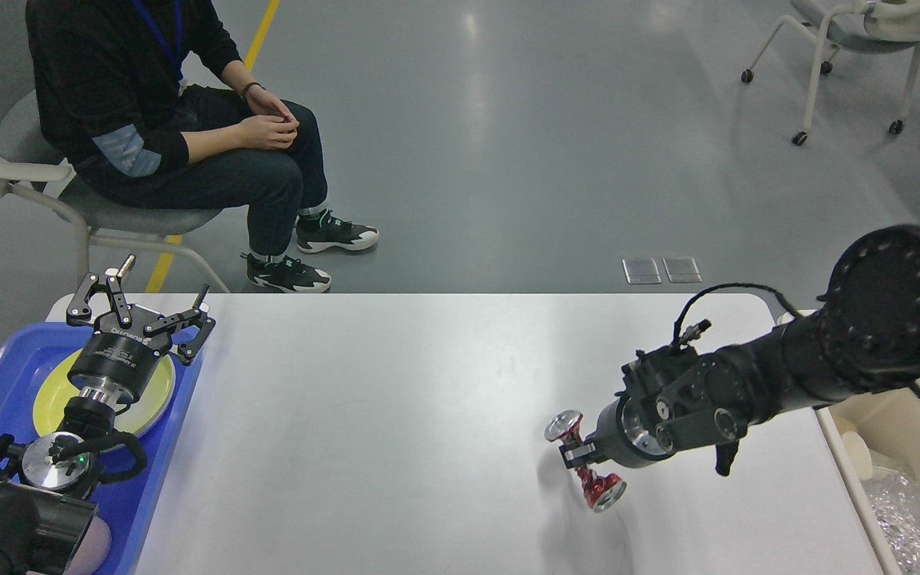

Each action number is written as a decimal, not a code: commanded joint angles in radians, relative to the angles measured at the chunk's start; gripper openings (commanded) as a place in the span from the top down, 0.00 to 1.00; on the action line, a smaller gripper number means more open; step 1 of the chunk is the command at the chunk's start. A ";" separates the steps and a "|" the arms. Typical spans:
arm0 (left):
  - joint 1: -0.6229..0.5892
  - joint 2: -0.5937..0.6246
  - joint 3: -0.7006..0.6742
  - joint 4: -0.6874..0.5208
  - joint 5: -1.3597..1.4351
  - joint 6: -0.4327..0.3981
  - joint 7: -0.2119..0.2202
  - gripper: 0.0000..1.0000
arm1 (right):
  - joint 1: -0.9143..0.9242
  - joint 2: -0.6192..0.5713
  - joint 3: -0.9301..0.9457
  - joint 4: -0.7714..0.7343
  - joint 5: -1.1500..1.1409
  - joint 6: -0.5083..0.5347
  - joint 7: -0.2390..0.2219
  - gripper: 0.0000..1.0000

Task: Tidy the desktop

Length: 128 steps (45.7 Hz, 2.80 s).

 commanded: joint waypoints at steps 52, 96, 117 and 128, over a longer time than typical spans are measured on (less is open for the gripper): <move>0.001 0.000 0.000 0.000 0.000 0.000 0.000 0.03 | -0.165 -0.625 0.191 -0.582 0.066 0.280 -0.006 1.00; 0.000 0.000 0.000 0.000 0.000 0.000 0.000 0.03 | -0.753 -0.583 1.308 -0.779 0.248 -0.073 -0.006 0.00; 0.001 0.000 0.000 0.000 0.000 0.000 0.000 0.03 | -0.865 -0.320 2.031 -0.617 0.250 -0.053 0.216 0.00; 0.001 0.000 0.000 0.000 -0.001 0.000 0.000 0.03 | -0.857 -0.228 2.040 -0.580 0.250 -0.015 0.218 0.00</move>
